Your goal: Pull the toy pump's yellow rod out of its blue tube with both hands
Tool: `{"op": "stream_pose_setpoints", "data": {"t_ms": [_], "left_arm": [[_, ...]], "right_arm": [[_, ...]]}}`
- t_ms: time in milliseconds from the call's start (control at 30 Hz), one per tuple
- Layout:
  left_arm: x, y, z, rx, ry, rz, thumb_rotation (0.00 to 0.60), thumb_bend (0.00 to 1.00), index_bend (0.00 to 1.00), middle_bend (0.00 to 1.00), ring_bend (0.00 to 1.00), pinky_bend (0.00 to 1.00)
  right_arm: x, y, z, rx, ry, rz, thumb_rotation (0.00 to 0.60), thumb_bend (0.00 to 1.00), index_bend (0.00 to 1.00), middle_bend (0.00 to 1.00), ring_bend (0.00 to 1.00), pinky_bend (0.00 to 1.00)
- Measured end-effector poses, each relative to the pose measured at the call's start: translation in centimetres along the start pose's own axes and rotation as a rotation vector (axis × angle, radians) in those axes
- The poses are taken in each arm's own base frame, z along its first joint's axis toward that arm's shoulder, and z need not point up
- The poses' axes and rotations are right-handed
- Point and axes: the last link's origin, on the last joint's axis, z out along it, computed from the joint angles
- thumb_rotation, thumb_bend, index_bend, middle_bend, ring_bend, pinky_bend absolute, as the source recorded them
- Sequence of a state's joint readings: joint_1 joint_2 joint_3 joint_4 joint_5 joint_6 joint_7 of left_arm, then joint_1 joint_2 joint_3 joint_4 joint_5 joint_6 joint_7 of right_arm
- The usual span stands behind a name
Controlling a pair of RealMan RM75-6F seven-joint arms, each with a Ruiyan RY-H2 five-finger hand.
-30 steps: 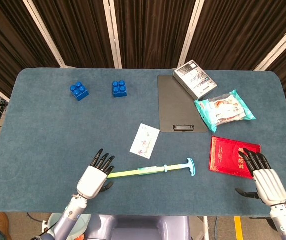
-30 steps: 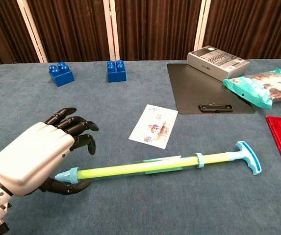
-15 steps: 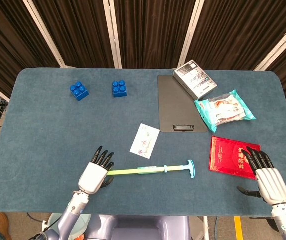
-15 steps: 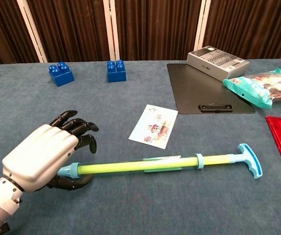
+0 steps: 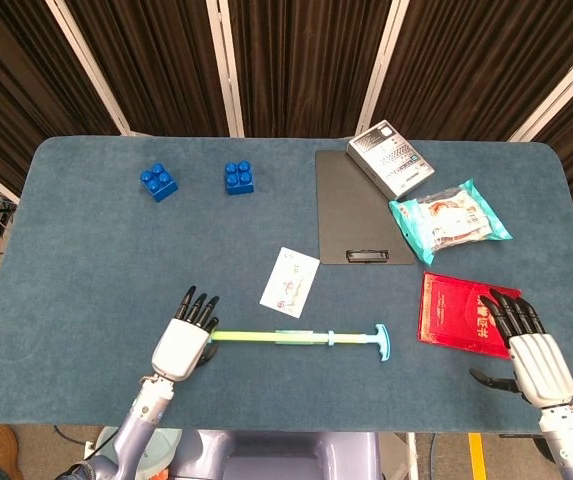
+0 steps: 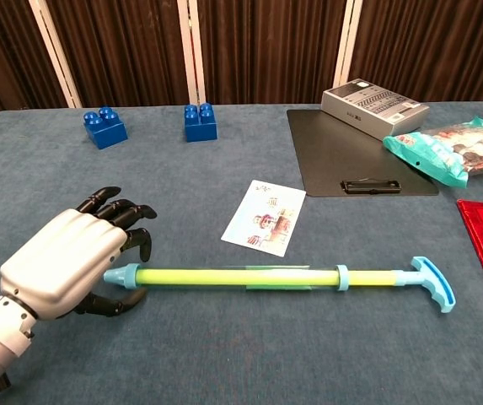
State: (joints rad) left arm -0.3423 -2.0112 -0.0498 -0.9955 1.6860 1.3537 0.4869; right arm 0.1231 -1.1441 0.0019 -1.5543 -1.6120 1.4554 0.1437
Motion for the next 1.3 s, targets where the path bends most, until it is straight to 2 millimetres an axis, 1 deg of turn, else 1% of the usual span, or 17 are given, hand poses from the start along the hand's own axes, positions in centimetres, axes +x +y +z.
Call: {"op": "stream_pose_setpoints", "data": {"t_ms": [133,367,467,600,667,700,767,833,933,1033,1200,1300], "left_arm": [[-0.3,0.0,0.3,-0.003,-0.014,0.009,0.6,0.37,0.45,0.13,0.11,0.01],[-1.2,0.4,0.7,-0.011,-0.067,0.033,0.6,0.38,0.45,0.12,0.1,0.01],[-1.2,0.4,0.9,-0.013,-0.068,0.037,0.6,0.39,0.49,0.13,0.1,0.01],[-1.1,0.4,1.0,-0.01,-0.06,0.035,0.6,0.43,0.55,0.14,0.1,0.01],[-0.9,0.4,1.1,-0.008,-0.048,0.028,0.6,0.45,0.57,0.15,0.1,0.01],[-0.8,0.4,1.0,-0.007,-0.04,0.023,0.6,0.45,0.58,0.15,0.1,0.01],[-0.6,0.3,1.0,-0.006,-0.026,0.01,0.6,0.46,0.59,0.15,0.1,0.01],[-0.4,0.3,0.8,-0.009,-0.017,-0.007,0.6,0.46,0.59,0.15,0.1,0.01],[0.0,0.2,0.7,-0.02,-0.007,-0.027,0.6,0.46,0.6,0.15,0.1,0.01],[0.4,0.0,0.5,-0.033,0.005,-0.038,0.6,0.46,0.6,0.15,0.1,0.01],[1.1,0.0,0.4,-0.058,0.023,-0.058,0.6,0.43,0.6,0.15,0.1,0.01],[1.4,0.0,0.4,-0.068,0.023,-0.073,0.6,0.43,0.6,0.15,0.1,0.01]], "right_arm": [[0.2,-0.1,0.0,0.021,0.033,0.008,0.6,0.0,0.0,0.0,0.0,0.0],[0.0,-0.2,-0.2,0.034,0.035,0.011,0.6,0.0,0.0,0.0,0.0,0.0],[-0.1,-0.4,-0.2,0.044,0.035,0.011,0.6,0.0,0.0,0.0,0.0,0.0],[-0.2,-0.4,-0.2,0.05,0.031,0.008,0.6,0.0,0.0,0.0,0.0,0.0],[-0.5,-0.5,-0.2,0.052,0.021,0.006,0.6,0.02,0.01,0.0,0.0,0.0],[-0.7,-0.5,-0.2,0.053,0.018,0.006,0.6,0.04,0.04,0.0,0.0,0.0],[-1.2,-0.7,-0.1,0.056,0.013,0.01,0.6,0.08,0.14,0.0,0.0,0.0],[-1.7,-1.1,0.0,0.06,0.016,0.02,0.6,0.11,0.27,0.0,0.0,0.0],[-2.8,-1.8,0.3,0.062,0.031,0.037,0.6,0.15,0.35,0.01,0.0,0.0],[-4.0,-3.0,0.8,0.069,0.04,0.061,0.6,0.18,0.38,0.02,0.0,0.0],[-5.7,-5.1,2.1,0.111,0.009,0.046,0.6,0.19,0.39,0.02,0.0,0.0],[-6.7,-6.9,3.2,0.147,-0.014,0.036,0.6,0.19,0.39,0.02,0.0,0.0]]}}
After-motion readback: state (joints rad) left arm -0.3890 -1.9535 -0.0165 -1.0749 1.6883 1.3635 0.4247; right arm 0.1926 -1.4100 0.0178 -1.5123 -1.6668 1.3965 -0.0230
